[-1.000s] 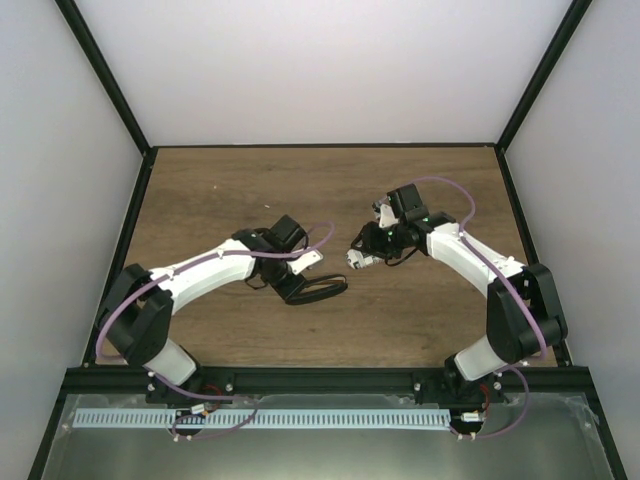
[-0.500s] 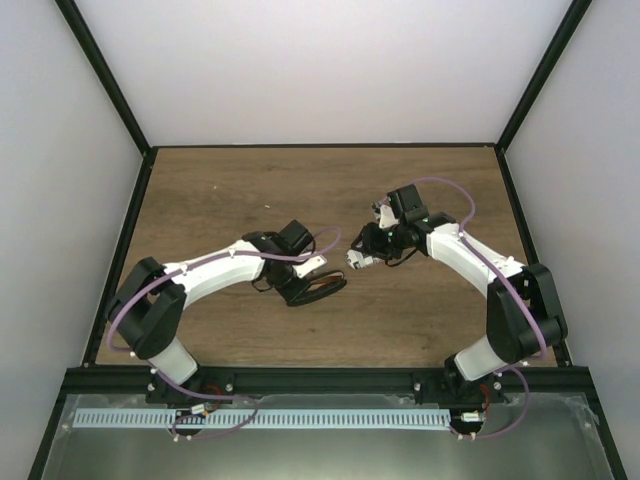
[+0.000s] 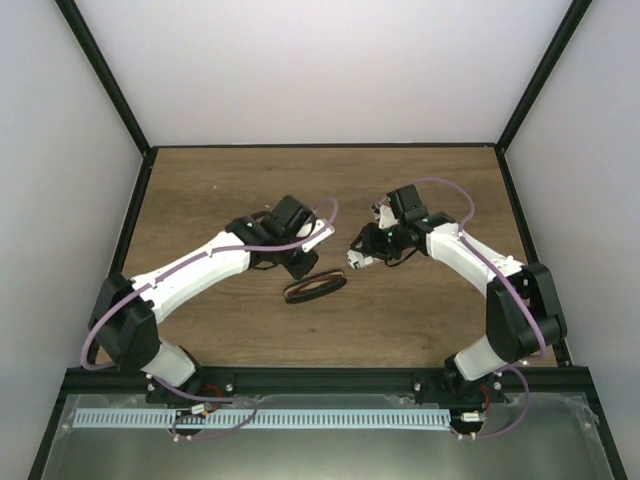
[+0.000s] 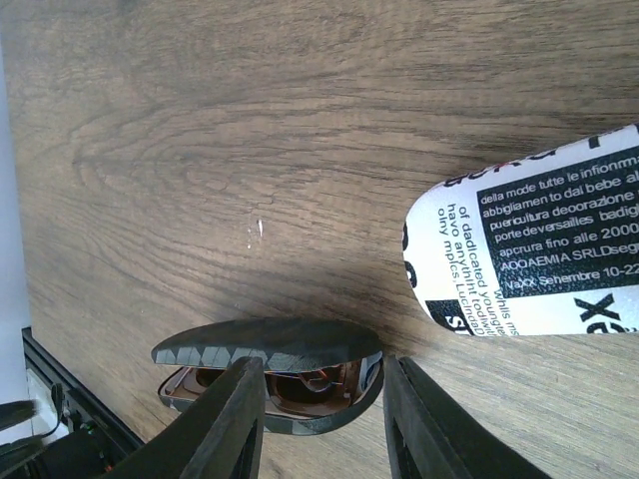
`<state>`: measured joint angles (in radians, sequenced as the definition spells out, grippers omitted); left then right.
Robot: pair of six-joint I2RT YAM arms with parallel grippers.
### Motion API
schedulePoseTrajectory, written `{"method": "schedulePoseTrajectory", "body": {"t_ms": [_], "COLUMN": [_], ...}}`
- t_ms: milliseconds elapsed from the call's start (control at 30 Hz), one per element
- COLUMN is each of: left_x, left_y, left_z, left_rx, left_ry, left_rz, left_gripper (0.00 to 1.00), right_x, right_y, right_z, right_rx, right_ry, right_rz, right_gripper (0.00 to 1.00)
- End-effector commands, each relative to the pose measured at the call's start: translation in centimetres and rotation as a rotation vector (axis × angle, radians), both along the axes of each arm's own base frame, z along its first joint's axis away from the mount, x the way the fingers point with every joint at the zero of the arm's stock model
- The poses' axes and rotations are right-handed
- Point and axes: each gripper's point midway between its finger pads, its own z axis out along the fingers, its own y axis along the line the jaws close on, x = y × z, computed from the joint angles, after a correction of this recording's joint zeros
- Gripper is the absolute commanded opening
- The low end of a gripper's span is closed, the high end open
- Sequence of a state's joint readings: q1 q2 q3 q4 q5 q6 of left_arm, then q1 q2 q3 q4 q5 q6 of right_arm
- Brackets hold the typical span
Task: Organize the sunglasses
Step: Adjust the sunglasses case at the center of the board.
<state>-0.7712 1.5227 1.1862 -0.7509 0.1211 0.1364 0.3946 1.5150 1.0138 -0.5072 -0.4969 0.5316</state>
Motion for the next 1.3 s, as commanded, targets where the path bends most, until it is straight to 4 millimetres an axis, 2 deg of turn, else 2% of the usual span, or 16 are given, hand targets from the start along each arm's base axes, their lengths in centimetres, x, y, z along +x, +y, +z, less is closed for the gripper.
{"method": "schedulePoseTrajectory", "body": {"t_ms": [0,100,167,233,300,400,600,633,700,733,800,833,933,1067,1167,1267], "left_x": [0.9,5.3,7.6,9.2,9.9,10.0,8.3,8.1,8.4,8.7,9.3,9.5,9.8,5.9,3.8,2.4], "left_y": [-1.2,0.6,1.7,2.3,1.6,0.2,-0.3,-0.1,0.9,1.4,2.4,2.8,2.9,-0.3,-1.4,-2.6], "left_z": [3.2,3.6,1.5,-1.8,-4.7,-7.3,-9.0,-8.8,-7.8,-7.0,-5.4,-4.8,-2.9,-0.4,-0.8,-1.7], "left_rx": [-0.068,-0.018,0.048,0.120,0.164,0.165,0.147,0.143,0.141,0.133,0.108,0.094,0.052,-0.067,-0.055,-0.061], "left_ry": [-0.051,-0.186,-0.184,-0.116,-0.038,0.038,0.118,0.115,0.059,0.023,-0.018,-0.027,-0.053,-0.035,-0.015,0.049], "left_rz": [-0.007,0.227,0.314,0.373,0.360,0.330,0.303,0.306,0.341,0.362,0.397,0.405,0.365,0.077,-0.055,-0.117], "left_gripper": [0.13,0.24,0.23,0.16,0.05,0.04,0.04,0.05,0.22,0.39,0.84,0.95,1.00,1.00,1.00,1.00], "right_x": [0.6,0.1,-0.7,-2.1,-3.9,-5.6,-10.5,-10.5,-9.5,-9.0,-7.7,-7.0,-4.9,-2.2,-1.4,-1.0], "right_y": [0.1,0.6,0.6,1.0,1.7,1.9,3.5,3.7,4.0,3.8,2.8,2.3,-0.6,-6.9,-9.0,-9.9], "right_z": [0.5,1.5,2.0,2.5,2.9,3.4,0.8,0.8,1.7,2.2,2.4,2.4,2.4,3.1,4.0,4.2], "right_rx": [0.011,0.040,0.050,0.086,0.118,0.100,0.100,0.085,0.101,0.097,0.055,0.052,0.038,0.004,0.038,0.051], "right_ry": [-0.022,-0.045,-0.049,-0.024,-0.001,0.016,0.156,0.148,0.091,0.069,0.050,0.045,0.038,-0.010,-0.042,-0.046], "right_rz": [0.008,0.054,0.080,0.117,0.172,0.241,0.406,0.396,0.353,0.336,0.283,0.256,0.109,-0.161,-0.235,-0.271], "right_gripper": [0.34,0.34,0.30,0.27,0.24,0.23,0.19,0.21,0.37,0.44,0.54,0.55,0.55,0.59,0.60,0.60]}}
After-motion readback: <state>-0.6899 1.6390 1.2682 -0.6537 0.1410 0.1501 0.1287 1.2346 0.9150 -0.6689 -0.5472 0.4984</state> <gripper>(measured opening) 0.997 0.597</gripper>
